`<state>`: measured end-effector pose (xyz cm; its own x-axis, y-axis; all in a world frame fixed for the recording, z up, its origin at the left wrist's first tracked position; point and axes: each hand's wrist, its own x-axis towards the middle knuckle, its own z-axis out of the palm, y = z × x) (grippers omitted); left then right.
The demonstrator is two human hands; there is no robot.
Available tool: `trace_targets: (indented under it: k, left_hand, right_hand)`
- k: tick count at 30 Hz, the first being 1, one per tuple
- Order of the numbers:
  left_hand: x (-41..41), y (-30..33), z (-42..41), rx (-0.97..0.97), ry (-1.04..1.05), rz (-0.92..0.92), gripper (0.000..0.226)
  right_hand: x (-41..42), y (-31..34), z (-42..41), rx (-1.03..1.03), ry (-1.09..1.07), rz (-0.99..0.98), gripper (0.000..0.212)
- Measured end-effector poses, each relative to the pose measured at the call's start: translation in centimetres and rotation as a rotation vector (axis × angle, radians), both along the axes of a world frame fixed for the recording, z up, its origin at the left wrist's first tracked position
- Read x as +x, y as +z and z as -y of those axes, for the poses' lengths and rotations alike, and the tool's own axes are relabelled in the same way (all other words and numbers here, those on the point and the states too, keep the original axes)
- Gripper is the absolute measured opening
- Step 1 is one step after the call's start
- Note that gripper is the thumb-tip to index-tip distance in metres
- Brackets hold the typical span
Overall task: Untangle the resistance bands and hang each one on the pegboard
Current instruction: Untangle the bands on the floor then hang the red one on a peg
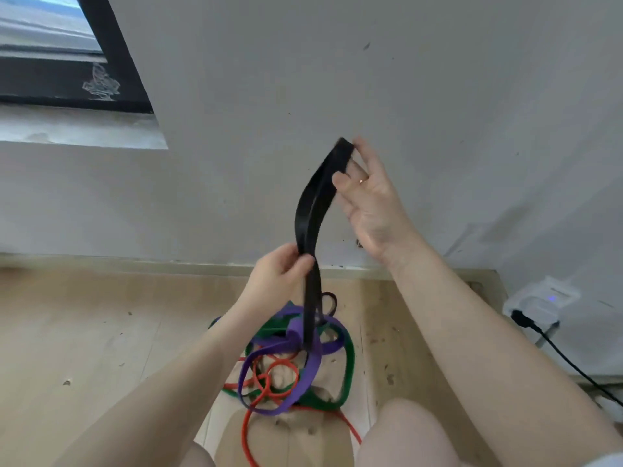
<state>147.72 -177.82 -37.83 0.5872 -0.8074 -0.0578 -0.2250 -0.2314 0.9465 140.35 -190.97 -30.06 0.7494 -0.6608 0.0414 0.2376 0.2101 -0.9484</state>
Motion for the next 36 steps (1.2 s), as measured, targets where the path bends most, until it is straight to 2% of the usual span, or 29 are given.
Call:
trace_targets:
  k: [1,3,6,8,11,12,15,17,19,20,23,25,28,30,33,36]
  left_hand:
    - [0.0,0.7,0.0,-0.026,0.049,-0.052,0.014]
    - [0.3,2.2,0.2,-0.066,0.115,-0.101,0.018]
    - [0.8,4.1,0.8,-0.128,0.216,-0.172,0.02]
    - [0.9,5.5,1.1,-0.188,0.294,-0.305,0.021]
    - [1.2,7.4,1.5,-0.309,0.346,-0.509,0.018]
    - [1.3,7.7,1.5,-0.355,0.354,-0.568,0.017]
    - [2.0,7.3,1.3,-0.48,0.388,-0.738,0.016]
    - [2.6,5.6,0.9,-0.477,0.412,-0.798,0.024]
    - [2.9,2.8,0.0,-0.357,0.352,-0.775,0.042]
    - [2.7,1.2,-0.6,-0.27,0.246,-0.715,0.047]
    - [0.6,-3.2,-2.7,-0.043,-0.181,-0.437,0.038]
    - [-0.5,-5.0,-3.4,-0.001,-0.263,-0.372,0.035]
    - [-0.6,-6.8,-3.1,0.057,-0.268,-0.258,0.046]
    - [-0.6,-7.6,-2.1,0.077,-0.233,-0.186,0.044]
    - [-0.9,-8.4,-0.2,0.07,-0.086,-0.099,0.028]
    - [-0.9,-9.7,-0.2,0.074,0.094,-0.153,0.009]
  right_hand:
    - [-0.5,-1.0,0.2,-0.015,-0.02,-0.092,0.079]
    - [-1.8,-3.7,-0.5,-0.101,-0.034,-0.325,0.073]
    - [-3.5,-7.9,-3.1,-0.234,0.199,-0.622,0.057]
    - [-4.0,-10.0,-4.8,-0.275,0.315,-0.724,0.053]
    - [-3.4,-11.4,-6.4,-0.333,0.273,-0.772,0.058]
    - [-3.0,-11.6,-6.7,-0.329,0.239,-0.756,0.051]
    - [-2.4,-11.5,-6.6,-0.342,0.081,-0.699,0.007]
    - [-2.5,-10.4,-6.1,-0.262,-0.022,-0.617,0.011]
    - [-2.3,-8.1,-5.0,-0.14,-0.084,-0.502,0.012]
    - [-2.0,-6.8,-4.3,-0.107,-0.091,-0.442,0.013]
    - [-0.2,-3.6,-2.7,0.001,-0.066,-0.324,0.016]
    - [0.9,-3.1,-2.1,0.104,-0.083,-0.322,0.015]
    - [2.0,-3.5,-1.3,0.293,-0.15,-0.244,0.014]
    - [2.7,-3.7,-0.8,0.344,-0.157,-0.182,0.013]
    - [3.8,-4.5,-0.9,0.368,-0.136,-0.135,0.01]
    - [3.8,-7.6,-0.6,0.36,-0.07,-0.196,0.021]
